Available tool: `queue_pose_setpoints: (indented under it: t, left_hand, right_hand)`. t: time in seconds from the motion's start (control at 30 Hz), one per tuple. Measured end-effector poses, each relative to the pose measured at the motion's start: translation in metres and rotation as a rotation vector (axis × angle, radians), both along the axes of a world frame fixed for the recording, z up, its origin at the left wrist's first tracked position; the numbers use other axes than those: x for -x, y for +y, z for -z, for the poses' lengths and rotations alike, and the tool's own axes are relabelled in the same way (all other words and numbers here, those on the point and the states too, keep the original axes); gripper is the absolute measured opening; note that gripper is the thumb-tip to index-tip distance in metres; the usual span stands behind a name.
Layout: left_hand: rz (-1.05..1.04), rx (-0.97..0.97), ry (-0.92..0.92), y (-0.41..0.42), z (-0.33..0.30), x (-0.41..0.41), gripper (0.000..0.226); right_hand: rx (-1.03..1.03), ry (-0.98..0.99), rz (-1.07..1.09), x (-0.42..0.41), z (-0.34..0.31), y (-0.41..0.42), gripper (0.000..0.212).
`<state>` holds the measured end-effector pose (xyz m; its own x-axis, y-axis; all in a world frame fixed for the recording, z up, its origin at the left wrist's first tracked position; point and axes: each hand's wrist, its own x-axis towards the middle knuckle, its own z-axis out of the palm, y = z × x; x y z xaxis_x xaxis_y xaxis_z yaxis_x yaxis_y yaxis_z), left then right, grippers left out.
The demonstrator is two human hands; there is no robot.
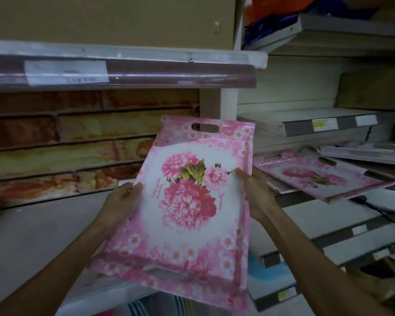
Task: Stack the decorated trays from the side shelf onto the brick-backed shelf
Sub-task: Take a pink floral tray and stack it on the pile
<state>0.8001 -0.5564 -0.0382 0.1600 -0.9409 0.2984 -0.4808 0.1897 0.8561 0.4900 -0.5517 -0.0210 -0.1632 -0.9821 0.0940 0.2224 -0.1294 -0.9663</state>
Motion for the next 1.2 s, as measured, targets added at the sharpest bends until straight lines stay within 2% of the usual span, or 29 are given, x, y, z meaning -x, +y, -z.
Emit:
queue_pose_setpoints:
  t: [0.07, 0.23, 0.37, 0.53, 0.73, 0.93, 1.1, 1.2]
  left_hand:
    - [-0.011, -0.031, 0.094, 0.000, 0.006, -0.014, 0.045]
    - [-0.090, -0.057, 0.292, 0.000, 0.015, -0.035, 0.034]
    - [-0.178, -0.094, 0.353, -0.005, 0.021, -0.044, 0.032]
    - [-0.292, -0.139, 0.343, -0.010, 0.030, -0.052, 0.035]
    - [-0.258, -0.125, 0.154, -0.009, 0.041, -0.055, 0.015]
    - [-0.286, -0.146, -0.163, -0.015, 0.067, -0.061, 0.022]
    - [-0.283, -0.140, -0.304, -0.022, 0.085, -0.061, 0.021]
    - [-0.285, -0.145, -0.329, -0.023, 0.088, -0.061, 0.020]
  right_hand:
    - [-0.013, 0.014, -0.035, -0.015, 0.002, -0.005, 0.024]
    - [-0.018, 0.040, -0.109, -0.041, 0.011, -0.005, 0.026]
    - [-0.003, 0.163, -0.148, -0.050, 0.019, -0.002, 0.018]
    - [-0.059, 0.239, -0.229, -0.056, 0.029, -0.002, 0.024]
    - [-0.095, 0.398, -0.176, -0.062, 0.053, -0.013, 0.030]
    - [-0.170, 0.535, -0.141, -0.062, 0.087, -0.020, 0.031]
    - [-0.228, 0.522, -0.144, -0.060, 0.103, -0.024, 0.027]
    - [-0.227, 0.556, -0.137, -0.059, 0.107, -0.025, 0.026]
